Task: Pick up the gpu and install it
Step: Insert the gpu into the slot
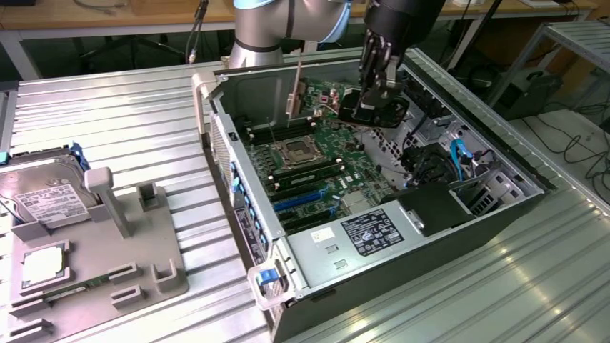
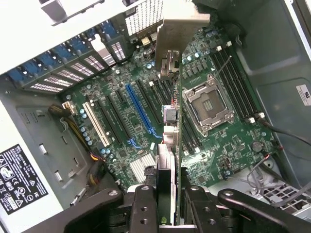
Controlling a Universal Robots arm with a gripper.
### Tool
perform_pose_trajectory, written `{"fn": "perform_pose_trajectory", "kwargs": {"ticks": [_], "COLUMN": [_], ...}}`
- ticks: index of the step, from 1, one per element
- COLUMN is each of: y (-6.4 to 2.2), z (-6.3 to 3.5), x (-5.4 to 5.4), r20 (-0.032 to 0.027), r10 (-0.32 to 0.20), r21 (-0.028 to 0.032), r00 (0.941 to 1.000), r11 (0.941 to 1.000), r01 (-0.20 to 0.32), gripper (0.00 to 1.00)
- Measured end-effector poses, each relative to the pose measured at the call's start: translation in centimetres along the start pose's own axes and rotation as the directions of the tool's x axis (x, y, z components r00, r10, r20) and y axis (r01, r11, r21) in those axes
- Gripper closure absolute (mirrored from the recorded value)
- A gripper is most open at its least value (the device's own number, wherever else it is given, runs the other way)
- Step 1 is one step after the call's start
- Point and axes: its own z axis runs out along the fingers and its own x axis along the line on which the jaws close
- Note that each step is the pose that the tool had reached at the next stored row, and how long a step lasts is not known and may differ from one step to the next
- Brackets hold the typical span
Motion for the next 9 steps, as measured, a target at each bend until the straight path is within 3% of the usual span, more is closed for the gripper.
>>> {"fn": "perform_pose_trajectory", "kwargs": {"ticks": [9], "y": [0.0], "z": [0.0], "x": [0.0], "r20": [-0.0016], "r10": [-0.079], "r21": [-0.0028], "r00": [0.9969], "r11": [0.9969], "r01": [0.079], "gripper": [0.73]}}
